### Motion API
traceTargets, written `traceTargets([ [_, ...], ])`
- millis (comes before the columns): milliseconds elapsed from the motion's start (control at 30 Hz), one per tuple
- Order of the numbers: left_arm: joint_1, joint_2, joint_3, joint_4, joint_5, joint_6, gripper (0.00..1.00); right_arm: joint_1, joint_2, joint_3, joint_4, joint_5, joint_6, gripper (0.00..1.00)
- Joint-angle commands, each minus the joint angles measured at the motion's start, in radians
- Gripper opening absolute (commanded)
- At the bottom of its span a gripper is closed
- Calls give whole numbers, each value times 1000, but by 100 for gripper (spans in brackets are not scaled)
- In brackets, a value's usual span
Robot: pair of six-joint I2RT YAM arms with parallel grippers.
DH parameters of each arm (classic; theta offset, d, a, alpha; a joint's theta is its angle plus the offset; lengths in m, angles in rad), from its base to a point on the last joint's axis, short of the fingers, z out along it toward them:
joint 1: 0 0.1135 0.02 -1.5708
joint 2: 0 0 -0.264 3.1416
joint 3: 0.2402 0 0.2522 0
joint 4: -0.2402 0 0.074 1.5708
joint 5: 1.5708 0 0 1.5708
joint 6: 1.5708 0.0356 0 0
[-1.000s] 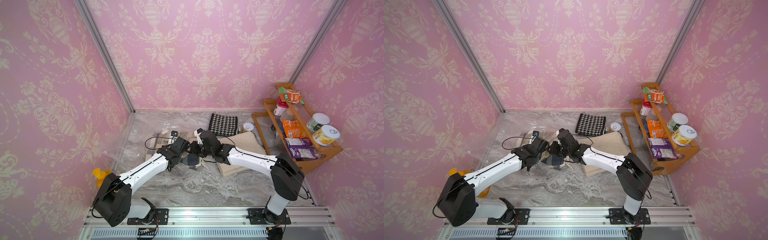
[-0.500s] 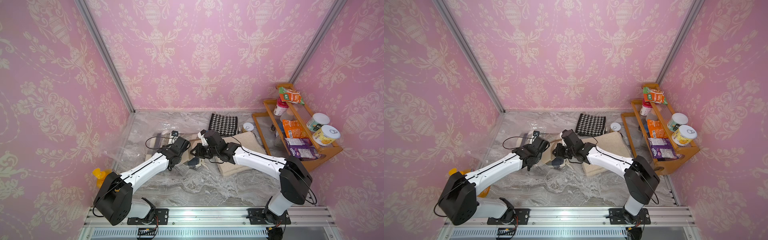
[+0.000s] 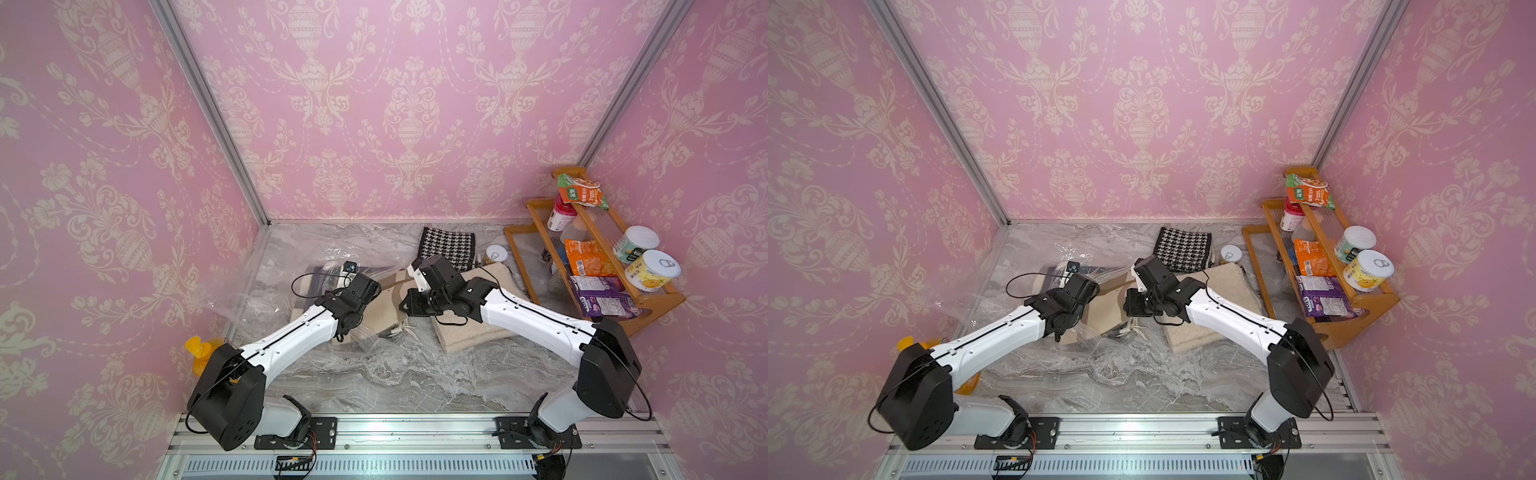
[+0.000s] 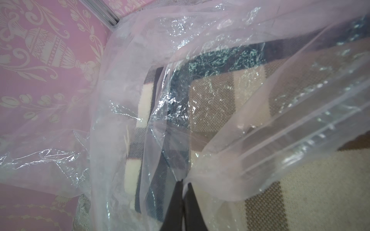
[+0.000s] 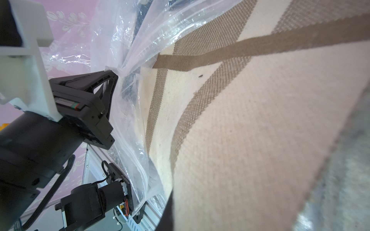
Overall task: Take the scarf out of the vacuum bag
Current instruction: Take out the scarf from the vacuum bag.
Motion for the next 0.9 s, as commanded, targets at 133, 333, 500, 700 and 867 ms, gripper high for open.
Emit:
traceTargets([
  [133, 5, 18, 21, 9, 4, 13, 0, -30, -83, 24, -83, 62, -168, 11],
  [333, 8, 22, 21, 13, 6, 18, 0, -51, -129, 31, -156, 98, -207, 10],
  [500, 8, 24, 22, 13, 11, 15, 0, -66, -163, 47, -225, 115, -236, 10],
  [700, 8, 26, 25, 14, 13, 17, 0, -90, -202, 54, -295, 137, -276, 8],
  [867, 9, 27, 28, 14, 17, 18, 0, -109, -220, 68, -361, 161, -317, 9],
])
